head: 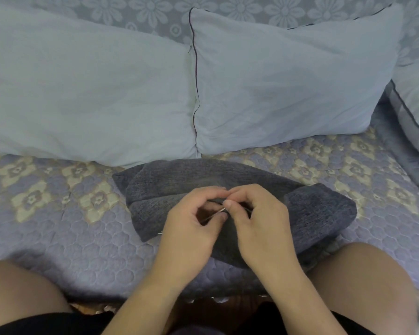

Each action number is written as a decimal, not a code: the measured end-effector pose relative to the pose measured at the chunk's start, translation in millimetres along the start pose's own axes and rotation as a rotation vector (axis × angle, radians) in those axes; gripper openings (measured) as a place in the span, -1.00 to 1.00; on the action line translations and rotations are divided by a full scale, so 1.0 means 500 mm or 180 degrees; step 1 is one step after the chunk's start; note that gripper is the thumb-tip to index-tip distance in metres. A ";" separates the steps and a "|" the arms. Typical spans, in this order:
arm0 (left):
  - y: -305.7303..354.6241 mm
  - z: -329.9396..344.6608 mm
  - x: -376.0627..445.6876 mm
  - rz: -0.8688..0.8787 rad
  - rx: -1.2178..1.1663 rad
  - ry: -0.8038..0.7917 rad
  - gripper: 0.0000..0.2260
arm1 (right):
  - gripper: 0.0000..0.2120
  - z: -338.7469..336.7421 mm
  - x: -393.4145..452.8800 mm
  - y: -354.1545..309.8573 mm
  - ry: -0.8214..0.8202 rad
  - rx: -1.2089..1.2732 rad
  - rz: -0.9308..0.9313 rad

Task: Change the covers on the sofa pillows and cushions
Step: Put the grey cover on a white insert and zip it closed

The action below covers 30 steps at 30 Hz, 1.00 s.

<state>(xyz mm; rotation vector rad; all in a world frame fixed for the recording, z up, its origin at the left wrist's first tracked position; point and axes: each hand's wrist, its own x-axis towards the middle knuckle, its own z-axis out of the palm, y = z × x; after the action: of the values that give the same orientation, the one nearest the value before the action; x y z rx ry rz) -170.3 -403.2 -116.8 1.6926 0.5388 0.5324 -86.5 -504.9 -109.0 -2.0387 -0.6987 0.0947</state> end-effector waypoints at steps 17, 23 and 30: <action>0.021 0.014 0.024 0.0507 0.1406 -0.0346 -0.68 | -0.86 -0.041 0.018 0.004 0.0014 0.0306 0.0672; 0.017 0.012 0.031 -0.0108 0.0827 -0.0298 -0.73 | -0.67 -0.107 0.042 0.051 -0.1304 0.0100 0.0062; 0.044 0.011 0.017 -0.0227 0.0290 -0.0375 -0.79 | -0.85 -0.121 0.056 0.066 -0.1057 -0.0529 -0.0577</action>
<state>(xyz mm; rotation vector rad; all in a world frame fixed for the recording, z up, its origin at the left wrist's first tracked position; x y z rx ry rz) -159.1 -405.9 -95.4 1.7720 0.5427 0.3590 -28.4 -549.8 -96.8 -2.1293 -1.1278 0.2825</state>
